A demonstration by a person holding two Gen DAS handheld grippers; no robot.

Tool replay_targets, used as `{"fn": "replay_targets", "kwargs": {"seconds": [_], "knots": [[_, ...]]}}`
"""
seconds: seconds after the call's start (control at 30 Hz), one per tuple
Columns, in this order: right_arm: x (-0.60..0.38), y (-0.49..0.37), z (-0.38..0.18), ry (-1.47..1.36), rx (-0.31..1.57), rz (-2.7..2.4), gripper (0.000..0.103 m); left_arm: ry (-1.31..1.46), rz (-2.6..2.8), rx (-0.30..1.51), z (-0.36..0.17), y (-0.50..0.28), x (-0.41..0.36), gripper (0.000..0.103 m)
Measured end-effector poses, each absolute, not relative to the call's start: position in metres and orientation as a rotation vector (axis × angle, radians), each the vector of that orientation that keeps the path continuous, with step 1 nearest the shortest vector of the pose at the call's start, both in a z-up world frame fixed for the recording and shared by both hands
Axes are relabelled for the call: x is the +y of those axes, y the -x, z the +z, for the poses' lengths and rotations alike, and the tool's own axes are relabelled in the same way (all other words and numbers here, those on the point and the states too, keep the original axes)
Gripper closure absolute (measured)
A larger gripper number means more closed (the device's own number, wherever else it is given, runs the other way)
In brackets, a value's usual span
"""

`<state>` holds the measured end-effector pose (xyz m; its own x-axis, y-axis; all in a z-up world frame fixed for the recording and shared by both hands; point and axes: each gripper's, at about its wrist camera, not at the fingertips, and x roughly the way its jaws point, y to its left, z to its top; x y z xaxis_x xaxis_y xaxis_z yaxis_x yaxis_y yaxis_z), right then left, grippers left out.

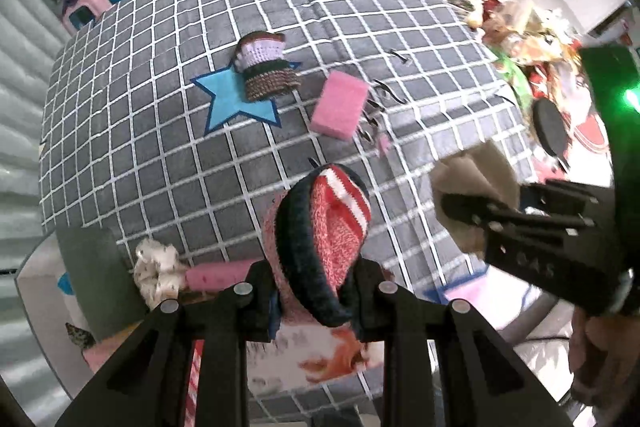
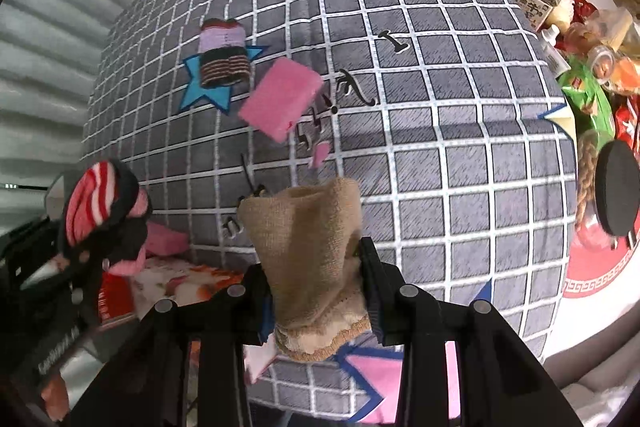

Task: Organize soft objects
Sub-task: 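Grasp the striped knit hat with the left tool while the right tool grasps the beige sock, then carry the knit hat and beige sock over the white box with both tools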

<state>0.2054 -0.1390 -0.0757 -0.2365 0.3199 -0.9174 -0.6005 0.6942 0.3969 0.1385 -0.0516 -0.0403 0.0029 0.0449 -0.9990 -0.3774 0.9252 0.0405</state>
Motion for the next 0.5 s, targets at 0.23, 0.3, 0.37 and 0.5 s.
{"fn": "replay_targets", "kwargs": {"seconds": [0.23, 0.3, 0.37, 0.5], "knots": [[-0.137, -0.173, -0.057, 0.243, 1.575, 0.882, 0.066, 0.274, 0.31, 1.503, -0.018, -0.107, -0.07, 0.075], [-0.136, -0.166, -0.05, 0.243, 1.568, 0.889, 0.066, 0.282, 0.307, 1.491, -0.011, -0.1, -0.071, 0.075], [-0.134, -0.158, -0.042, 0.244, 1.558, 0.901, 0.066, 0.276, 0.309, 1.477, -0.003, -0.095, -0.072, 0.075], [-0.129, -0.145, -0.027, 0.241, 1.539, 0.927, 0.066, 0.262, 0.327, 1.447, 0.012, -0.082, -0.072, 0.075]]}}
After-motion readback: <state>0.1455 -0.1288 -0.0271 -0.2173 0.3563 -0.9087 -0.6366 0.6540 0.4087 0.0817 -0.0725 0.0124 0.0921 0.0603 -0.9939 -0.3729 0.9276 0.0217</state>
